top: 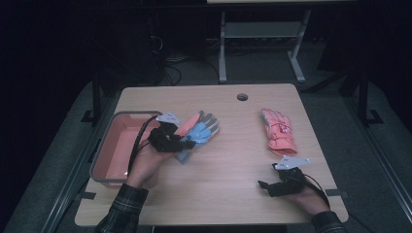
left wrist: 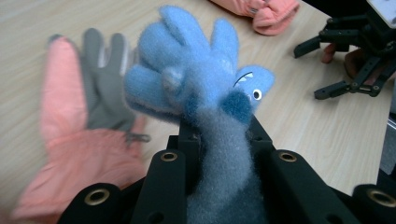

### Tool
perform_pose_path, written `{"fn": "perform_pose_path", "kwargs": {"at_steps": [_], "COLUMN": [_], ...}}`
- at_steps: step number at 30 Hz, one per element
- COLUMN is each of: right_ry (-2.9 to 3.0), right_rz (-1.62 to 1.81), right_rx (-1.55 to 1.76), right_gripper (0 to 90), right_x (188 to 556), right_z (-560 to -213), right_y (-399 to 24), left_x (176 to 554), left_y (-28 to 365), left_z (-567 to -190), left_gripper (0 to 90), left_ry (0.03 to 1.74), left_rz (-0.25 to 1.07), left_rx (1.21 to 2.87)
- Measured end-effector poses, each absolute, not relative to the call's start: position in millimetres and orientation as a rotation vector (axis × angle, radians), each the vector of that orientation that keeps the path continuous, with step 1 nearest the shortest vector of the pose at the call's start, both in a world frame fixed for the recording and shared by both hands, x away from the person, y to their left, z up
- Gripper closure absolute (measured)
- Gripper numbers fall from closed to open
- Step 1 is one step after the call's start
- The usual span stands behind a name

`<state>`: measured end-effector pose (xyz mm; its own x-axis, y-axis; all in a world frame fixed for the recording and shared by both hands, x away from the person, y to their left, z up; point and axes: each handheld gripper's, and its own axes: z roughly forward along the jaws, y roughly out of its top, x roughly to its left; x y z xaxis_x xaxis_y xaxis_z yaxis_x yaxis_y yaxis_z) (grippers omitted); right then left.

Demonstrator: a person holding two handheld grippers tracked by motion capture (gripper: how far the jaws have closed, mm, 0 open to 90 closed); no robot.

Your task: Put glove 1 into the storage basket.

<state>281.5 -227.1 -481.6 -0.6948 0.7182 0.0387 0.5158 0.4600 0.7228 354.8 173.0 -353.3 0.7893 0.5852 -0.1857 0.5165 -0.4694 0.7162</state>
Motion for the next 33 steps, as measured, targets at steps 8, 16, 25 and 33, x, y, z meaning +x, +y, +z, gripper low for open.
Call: {"fn": "perform_pose_path", "kwargs": {"at_steps": [8,16,25,33], "right_ry": [2.44,2.441,2.442,2.442], "right_rz": [1.07,1.07,1.069,1.07], "right_rx": [1.056,1.056,1.051,1.062], "right_gripper": [13.1,13.1,13.1,13.1], "right_x": [282.1,282.1,282.8,282.3], "right_z": [-481.7,-481.6,-481.7,-481.6], "right_y": [-227.0,-227.0,-227.2,-226.9], "left_x": [356.6,360.3,363.6,368.0], "left_y": [205.1,234.5,259.9,282.3], "left_z": [-343.4,-342.0,-346.7,-355.0], "left_gripper": [74.3,74.3,74.3,74.3], "left_ry": [0.868,0.951,1.036,1.13], "left_rz": [0.192,0.254,0.287,0.338], "left_rx": [2.135,2.123,2.098,2.108]}}
